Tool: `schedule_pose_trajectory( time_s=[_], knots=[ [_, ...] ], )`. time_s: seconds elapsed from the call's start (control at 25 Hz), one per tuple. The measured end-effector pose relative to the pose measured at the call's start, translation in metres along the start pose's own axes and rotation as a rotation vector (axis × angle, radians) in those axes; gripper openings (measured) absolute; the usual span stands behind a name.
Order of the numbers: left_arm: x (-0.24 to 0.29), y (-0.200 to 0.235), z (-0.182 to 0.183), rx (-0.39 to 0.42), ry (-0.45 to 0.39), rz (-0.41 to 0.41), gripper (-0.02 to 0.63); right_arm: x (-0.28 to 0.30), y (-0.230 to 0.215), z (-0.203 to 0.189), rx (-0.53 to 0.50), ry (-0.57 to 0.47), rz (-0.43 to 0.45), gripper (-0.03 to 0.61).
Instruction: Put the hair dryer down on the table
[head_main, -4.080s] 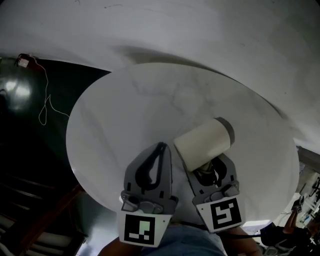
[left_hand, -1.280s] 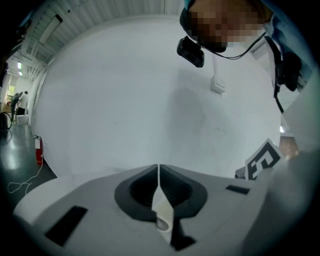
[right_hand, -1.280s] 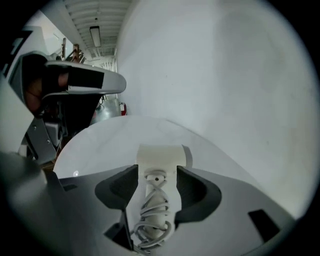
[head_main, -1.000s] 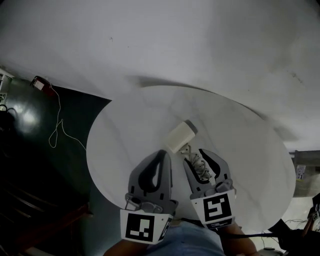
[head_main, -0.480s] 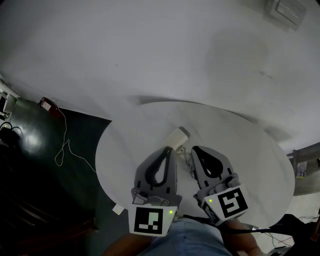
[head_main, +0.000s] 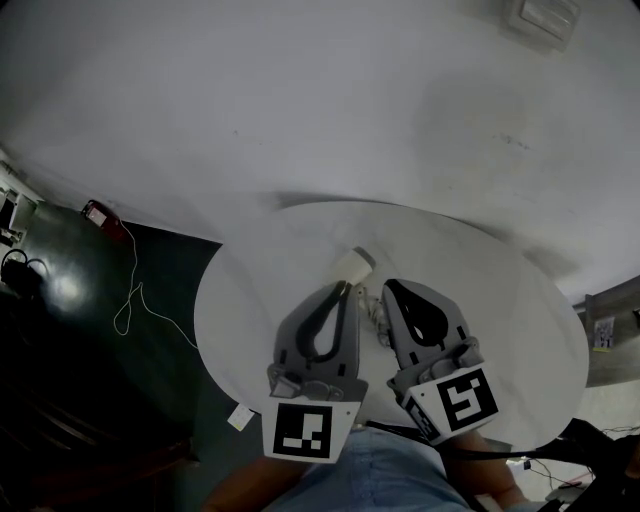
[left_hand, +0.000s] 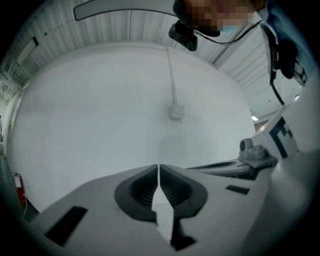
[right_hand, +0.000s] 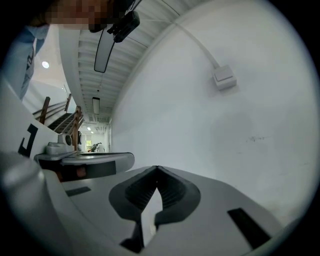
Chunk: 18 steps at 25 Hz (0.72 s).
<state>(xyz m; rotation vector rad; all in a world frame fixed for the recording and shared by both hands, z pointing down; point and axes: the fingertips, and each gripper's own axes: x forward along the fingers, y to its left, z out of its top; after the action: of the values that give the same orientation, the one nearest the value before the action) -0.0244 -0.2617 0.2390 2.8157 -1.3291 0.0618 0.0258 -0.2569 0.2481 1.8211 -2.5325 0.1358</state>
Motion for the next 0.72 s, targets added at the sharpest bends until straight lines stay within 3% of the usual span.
schedule_pose_trajectory(
  time_s=[0.72],
  knots=[
    [-0.0005,0.0021,-0.0051,0.000,0.008,-0.015,0.017,0.0024,0.0039,-0.0020,-0.027,0.017,-0.007,0.011]
  ],
)
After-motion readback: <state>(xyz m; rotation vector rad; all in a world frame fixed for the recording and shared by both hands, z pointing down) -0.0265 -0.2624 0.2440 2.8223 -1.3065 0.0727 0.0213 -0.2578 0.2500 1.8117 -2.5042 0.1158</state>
